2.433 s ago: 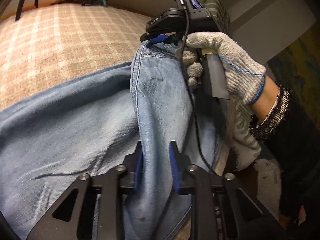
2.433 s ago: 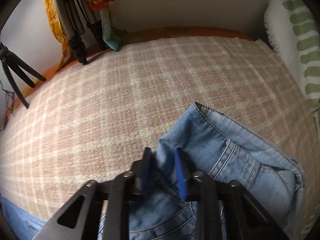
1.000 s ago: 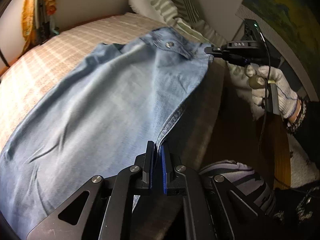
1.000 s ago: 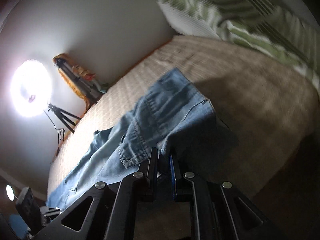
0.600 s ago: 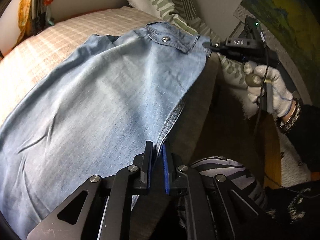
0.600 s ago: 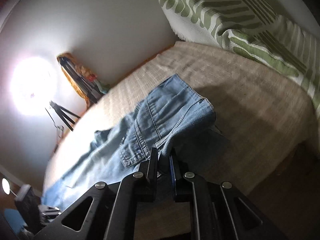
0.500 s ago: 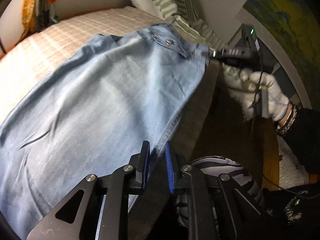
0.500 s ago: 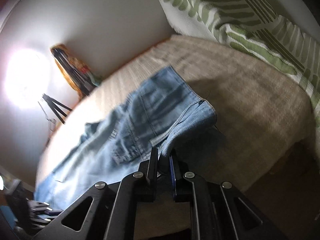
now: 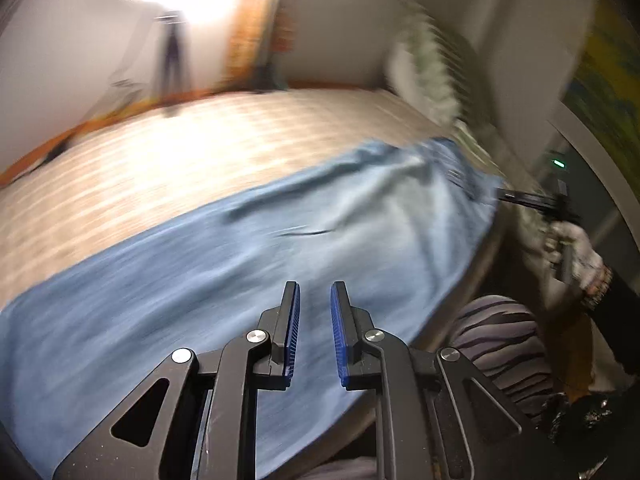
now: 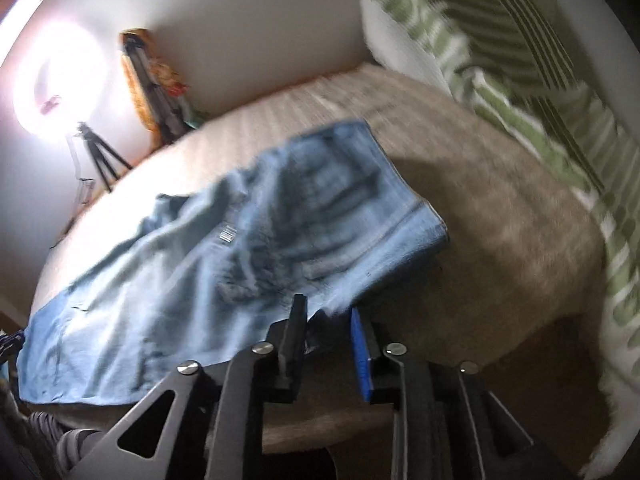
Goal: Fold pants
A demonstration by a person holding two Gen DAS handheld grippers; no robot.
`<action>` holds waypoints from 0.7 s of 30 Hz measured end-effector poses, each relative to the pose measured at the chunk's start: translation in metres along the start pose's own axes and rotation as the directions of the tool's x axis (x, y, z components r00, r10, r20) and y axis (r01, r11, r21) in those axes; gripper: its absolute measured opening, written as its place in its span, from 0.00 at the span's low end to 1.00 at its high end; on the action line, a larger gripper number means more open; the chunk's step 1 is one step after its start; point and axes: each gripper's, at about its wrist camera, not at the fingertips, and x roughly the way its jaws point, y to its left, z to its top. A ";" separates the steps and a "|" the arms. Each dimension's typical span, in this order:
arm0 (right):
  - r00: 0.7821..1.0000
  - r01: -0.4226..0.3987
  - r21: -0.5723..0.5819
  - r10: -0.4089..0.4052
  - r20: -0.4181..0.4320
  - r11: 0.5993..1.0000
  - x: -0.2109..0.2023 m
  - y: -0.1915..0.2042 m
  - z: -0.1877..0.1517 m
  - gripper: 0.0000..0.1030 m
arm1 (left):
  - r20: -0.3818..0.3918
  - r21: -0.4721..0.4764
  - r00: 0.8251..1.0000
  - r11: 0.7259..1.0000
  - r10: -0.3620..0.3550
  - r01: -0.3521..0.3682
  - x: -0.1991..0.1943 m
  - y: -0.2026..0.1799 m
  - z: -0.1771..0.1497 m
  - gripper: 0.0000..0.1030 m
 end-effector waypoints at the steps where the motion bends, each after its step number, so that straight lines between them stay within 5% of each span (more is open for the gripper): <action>1: 1.000 -0.009 -0.016 0.009 0.021 1.000 -0.007 0.005 0.004 0.28 | 0.022 -0.039 0.999 0.999 0.029 -0.029 -0.009 0.012 -0.006 0.14; 5: 0.992 -0.089 -0.068 0.095 0.079 0.994 -0.022 0.024 0.020 0.34 | 0.092 -0.175 0.988 0.979 0.122 -0.105 -0.040 0.049 -0.031 0.15; 12: 0.969 -0.219 -0.177 0.235 0.075 0.960 -0.011 0.066 0.054 0.46 | 0.096 -0.332 0.970 0.926 0.221 -0.178 -0.060 0.091 -0.068 0.21; 15: 0.947 -0.302 -0.247 0.320 0.032 0.921 0.013 0.092 0.070 0.58 | 0.072 -0.384 0.966 0.901 0.247 -0.201 -0.057 0.103 -0.086 0.21; 21: 0.923 -0.384 -0.308 0.371 -0.100 0.871 0.074 0.133 0.096 0.59 | 0.055 -0.457 0.957 0.860 0.283 -0.228 -0.057 0.121 -0.113 0.21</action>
